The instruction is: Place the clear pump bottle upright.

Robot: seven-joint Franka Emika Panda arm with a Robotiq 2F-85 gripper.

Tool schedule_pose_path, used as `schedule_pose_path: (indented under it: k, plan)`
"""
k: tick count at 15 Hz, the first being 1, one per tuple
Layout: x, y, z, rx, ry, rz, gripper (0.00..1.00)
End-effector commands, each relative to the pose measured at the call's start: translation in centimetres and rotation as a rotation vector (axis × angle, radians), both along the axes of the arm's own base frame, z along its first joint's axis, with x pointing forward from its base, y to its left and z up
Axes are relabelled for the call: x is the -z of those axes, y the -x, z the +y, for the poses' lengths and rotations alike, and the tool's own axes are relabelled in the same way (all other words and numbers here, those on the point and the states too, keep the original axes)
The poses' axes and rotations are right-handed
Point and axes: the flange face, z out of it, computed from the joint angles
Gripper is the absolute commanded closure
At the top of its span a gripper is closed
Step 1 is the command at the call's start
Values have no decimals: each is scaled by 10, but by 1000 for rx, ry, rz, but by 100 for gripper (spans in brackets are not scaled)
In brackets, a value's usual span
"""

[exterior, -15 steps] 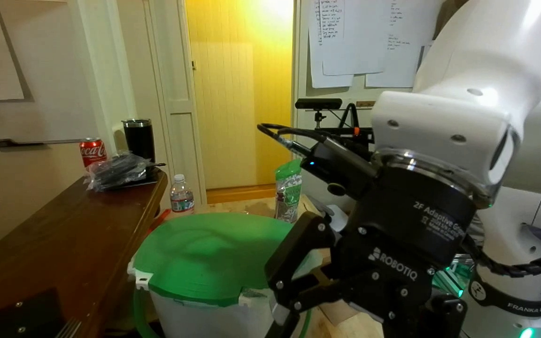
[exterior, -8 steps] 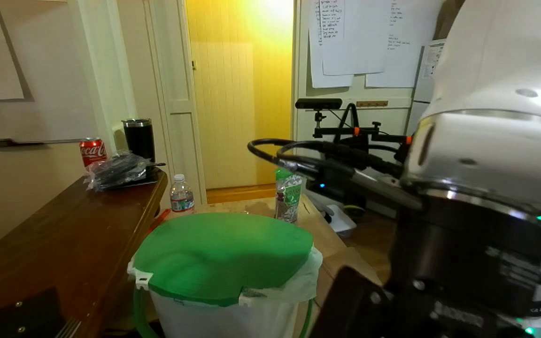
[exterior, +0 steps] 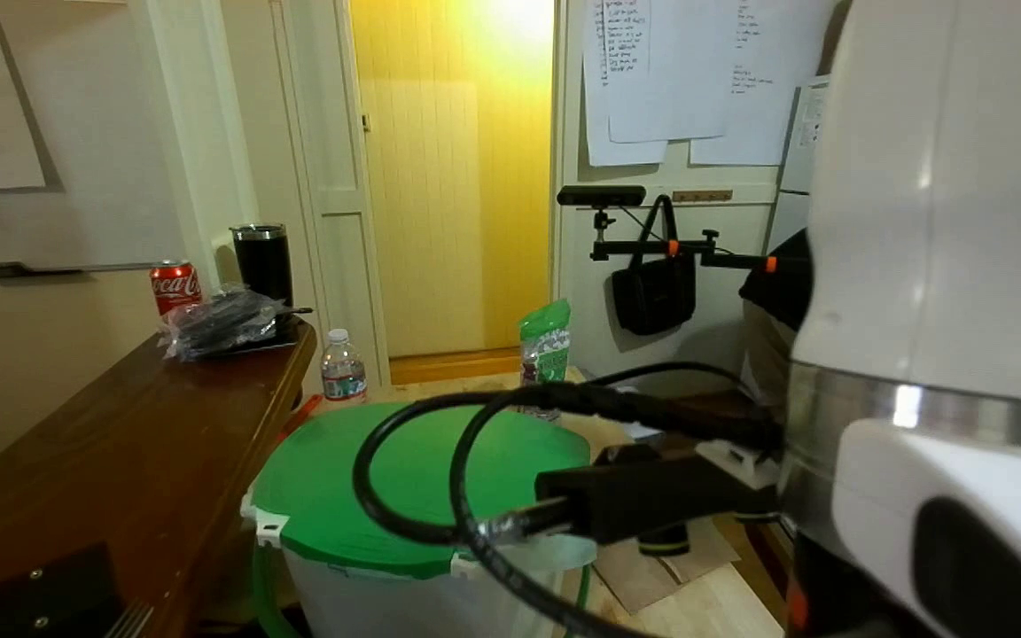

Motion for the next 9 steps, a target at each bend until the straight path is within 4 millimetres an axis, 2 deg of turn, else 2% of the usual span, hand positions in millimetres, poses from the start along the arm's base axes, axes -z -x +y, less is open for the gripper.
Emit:
schedule_pose_path:
  k: [1,2,5,6,7,9]
  plan:
    - [26,-11,-7,-111,57,9,0]
    - [34,-10,-8,-118,40,2,0]
    - [53,-5,13,-119,-42,-61,0]
    - [56,-3,17,-111,-48,-76,0]
    - [44,-6,12,-109,-25,-53,0]
    - [53,-2,21,-112,-34,-66,0]
